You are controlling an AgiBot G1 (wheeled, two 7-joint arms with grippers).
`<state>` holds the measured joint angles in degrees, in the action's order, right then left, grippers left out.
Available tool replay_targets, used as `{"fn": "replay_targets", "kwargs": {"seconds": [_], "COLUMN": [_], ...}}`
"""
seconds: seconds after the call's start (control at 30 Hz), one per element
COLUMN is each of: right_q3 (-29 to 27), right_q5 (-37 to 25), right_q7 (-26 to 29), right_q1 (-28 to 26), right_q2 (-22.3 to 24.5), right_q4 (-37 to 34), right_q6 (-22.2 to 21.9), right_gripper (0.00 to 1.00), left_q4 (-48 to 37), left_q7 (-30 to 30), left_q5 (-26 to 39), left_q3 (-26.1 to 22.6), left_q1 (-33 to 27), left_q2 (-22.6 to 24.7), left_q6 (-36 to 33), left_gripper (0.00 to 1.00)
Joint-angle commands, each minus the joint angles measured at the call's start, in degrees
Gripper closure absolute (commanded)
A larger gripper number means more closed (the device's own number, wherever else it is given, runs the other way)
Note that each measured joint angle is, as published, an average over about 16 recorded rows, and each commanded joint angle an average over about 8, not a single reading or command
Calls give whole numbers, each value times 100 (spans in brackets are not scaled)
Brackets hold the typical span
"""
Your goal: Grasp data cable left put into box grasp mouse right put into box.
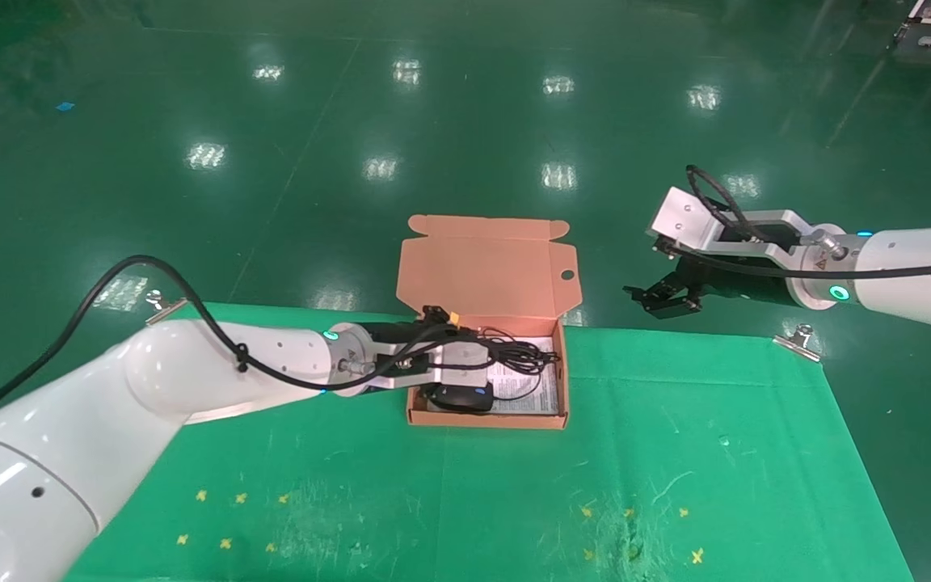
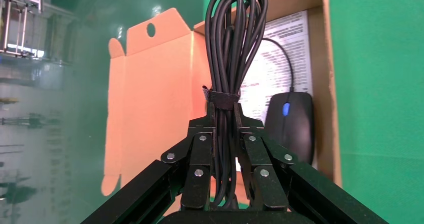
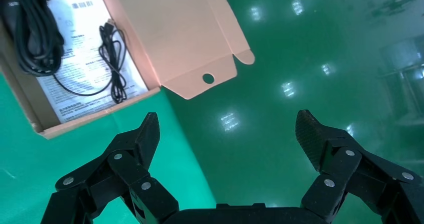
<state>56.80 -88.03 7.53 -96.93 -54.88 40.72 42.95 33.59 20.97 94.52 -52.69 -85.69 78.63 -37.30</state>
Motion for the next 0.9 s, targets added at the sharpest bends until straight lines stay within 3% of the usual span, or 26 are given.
{"fn": "replay_targets", "kwargs": {"seconds": [0.03,0.6,0.9], "right_q3": [-5,-30,-97], "right_q5": [5,11,-92], "right_q7": [27,5,-176], "right_q1": [17,-19,-264], "right_q2": [62,61,387], "right_q4": [93,91,497], "right_q6": [2,-27,-66], "right_gripper": [0,0,0], "left_q4": [-59,114,318], "left_q7": [45,2,-215], "left_q5": [-147,-141,-190], "left_q3": [-130,-91,71], "left_q1": [-33,-52,-624], "left_q2": [8,-126,-482], "left_q6": [18,-17,214], "left_gripper": [2,0,0]}}
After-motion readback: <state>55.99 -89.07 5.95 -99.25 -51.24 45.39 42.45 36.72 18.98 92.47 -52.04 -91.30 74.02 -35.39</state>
